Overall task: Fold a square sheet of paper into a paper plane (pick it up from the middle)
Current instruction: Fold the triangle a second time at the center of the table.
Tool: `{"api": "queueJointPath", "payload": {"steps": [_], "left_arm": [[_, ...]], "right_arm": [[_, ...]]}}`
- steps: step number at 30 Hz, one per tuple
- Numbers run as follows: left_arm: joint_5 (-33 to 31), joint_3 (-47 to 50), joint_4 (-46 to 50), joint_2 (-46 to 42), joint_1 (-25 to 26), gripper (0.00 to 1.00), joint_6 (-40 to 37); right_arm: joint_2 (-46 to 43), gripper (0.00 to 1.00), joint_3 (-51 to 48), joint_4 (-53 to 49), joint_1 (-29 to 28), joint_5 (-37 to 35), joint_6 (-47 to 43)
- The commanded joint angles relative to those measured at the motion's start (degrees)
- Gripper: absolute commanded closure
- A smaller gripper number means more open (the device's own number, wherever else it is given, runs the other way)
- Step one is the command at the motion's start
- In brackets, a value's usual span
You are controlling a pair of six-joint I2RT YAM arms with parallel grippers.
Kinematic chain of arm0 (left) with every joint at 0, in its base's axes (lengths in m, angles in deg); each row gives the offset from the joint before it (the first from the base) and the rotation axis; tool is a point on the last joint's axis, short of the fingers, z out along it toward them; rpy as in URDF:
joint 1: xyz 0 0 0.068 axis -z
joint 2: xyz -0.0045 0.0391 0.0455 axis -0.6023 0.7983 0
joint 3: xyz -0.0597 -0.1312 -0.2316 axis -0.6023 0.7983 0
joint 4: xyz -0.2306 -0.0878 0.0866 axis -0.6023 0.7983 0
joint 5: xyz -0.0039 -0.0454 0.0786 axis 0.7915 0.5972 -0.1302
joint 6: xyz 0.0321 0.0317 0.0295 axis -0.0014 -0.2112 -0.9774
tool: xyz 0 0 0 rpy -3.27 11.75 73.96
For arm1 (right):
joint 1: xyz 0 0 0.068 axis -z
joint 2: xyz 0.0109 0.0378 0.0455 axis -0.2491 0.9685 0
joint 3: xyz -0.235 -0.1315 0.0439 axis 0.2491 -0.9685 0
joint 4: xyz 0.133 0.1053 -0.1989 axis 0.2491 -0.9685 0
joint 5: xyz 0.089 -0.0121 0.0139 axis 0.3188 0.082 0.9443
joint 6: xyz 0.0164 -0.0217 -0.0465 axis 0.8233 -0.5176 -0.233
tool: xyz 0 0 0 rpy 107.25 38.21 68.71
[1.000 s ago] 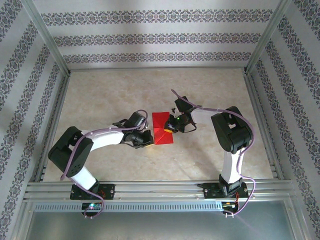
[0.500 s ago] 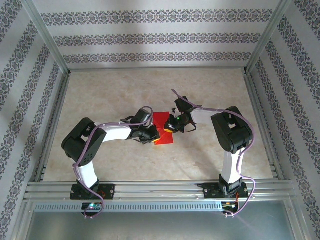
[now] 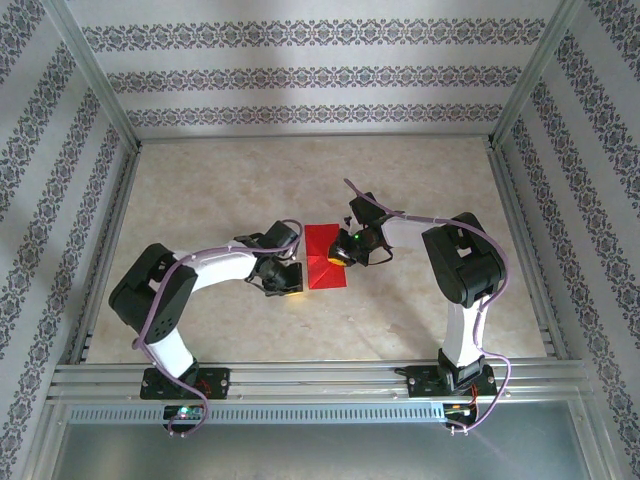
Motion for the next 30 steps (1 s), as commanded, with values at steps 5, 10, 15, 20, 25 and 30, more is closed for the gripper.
{"api": "queueJointPath", "payload": {"steps": [5, 10, 15, 20, 25, 30], "left_arm": [[1.4, -1.3, -10.7, -2.0, 0.4, 0.92, 6.0], [2.3, -2.2, -17.5, 4.2, 1.0, 0.93, 10.7], [2.2, -2.1, -17.6, 6.7, 1.1, 0.95, 11.4], [0.6, -0.5, -13.8, 7.5, 1.1, 0.96, 11.5], [-0.7, 0.7, -11.0, 7.5, 1.1, 0.99, 10.8], [-0.5, -0.1, -9.7, 8.1, 1.1, 1.00, 9.9]], "right_arm": [[3.9, 0.89, -2.6, -4.9, -0.3, -6.4, 0.9], [3.8, 0.89, -2.8, -4.8, -0.3, -6.1, 1.0], [4.2, 0.89, -2.8, -4.2, -0.3, -5.4, 0.3], [2.9, 0.89, -2.3, -3.4, -0.2, -4.8, -1.5], [-1.6, 0.89, 1.8, -2.7, 1.9, -2.0, -8.5], [-5.1, 0.91, 4.0, -3.9, 1.3, -1.3, -14.2]]}}
